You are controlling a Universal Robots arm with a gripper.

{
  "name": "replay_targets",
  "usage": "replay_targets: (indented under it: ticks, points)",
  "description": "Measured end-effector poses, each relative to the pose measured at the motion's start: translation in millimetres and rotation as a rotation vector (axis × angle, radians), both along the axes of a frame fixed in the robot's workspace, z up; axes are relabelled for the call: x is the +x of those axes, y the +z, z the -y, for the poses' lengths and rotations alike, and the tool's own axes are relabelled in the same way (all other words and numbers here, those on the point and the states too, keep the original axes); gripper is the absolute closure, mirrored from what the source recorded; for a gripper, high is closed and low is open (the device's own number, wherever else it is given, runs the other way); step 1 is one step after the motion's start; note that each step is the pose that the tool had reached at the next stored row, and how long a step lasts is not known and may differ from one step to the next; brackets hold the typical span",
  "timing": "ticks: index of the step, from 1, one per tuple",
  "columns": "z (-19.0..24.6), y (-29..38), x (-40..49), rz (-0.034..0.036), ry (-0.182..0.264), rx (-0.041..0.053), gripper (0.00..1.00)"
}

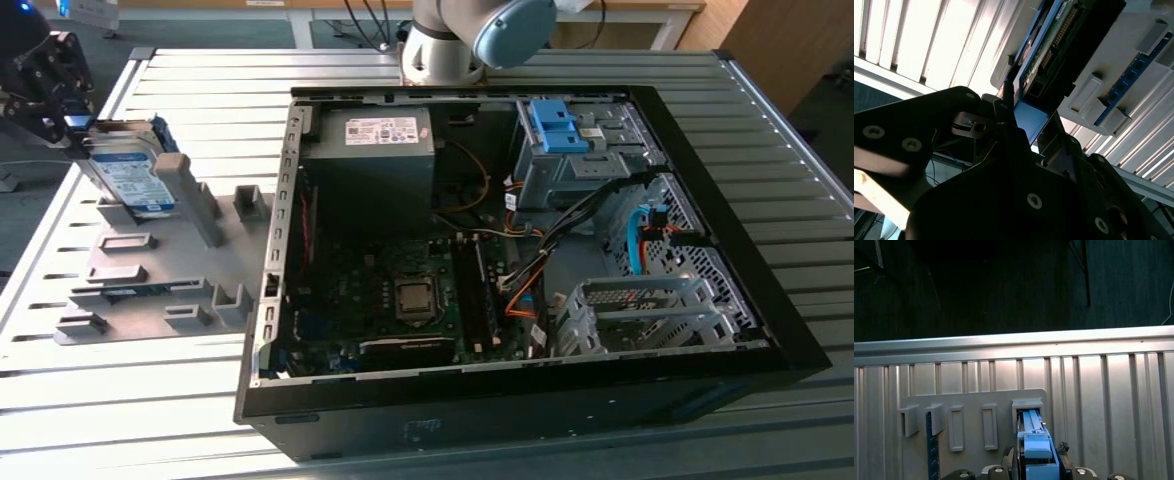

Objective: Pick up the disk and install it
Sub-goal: 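Pick up the disk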

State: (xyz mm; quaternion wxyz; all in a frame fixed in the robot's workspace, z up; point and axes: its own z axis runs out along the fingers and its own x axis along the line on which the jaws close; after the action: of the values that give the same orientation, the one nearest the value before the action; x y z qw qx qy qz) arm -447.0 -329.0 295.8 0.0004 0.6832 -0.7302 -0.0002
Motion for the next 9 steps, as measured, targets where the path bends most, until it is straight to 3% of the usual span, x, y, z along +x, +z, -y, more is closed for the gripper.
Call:
replay_targets:
  ticks: [9]
  points:
    - [-0.1,-0.1,0.2,-0.0017,-0.014,-0.0025,0.55]
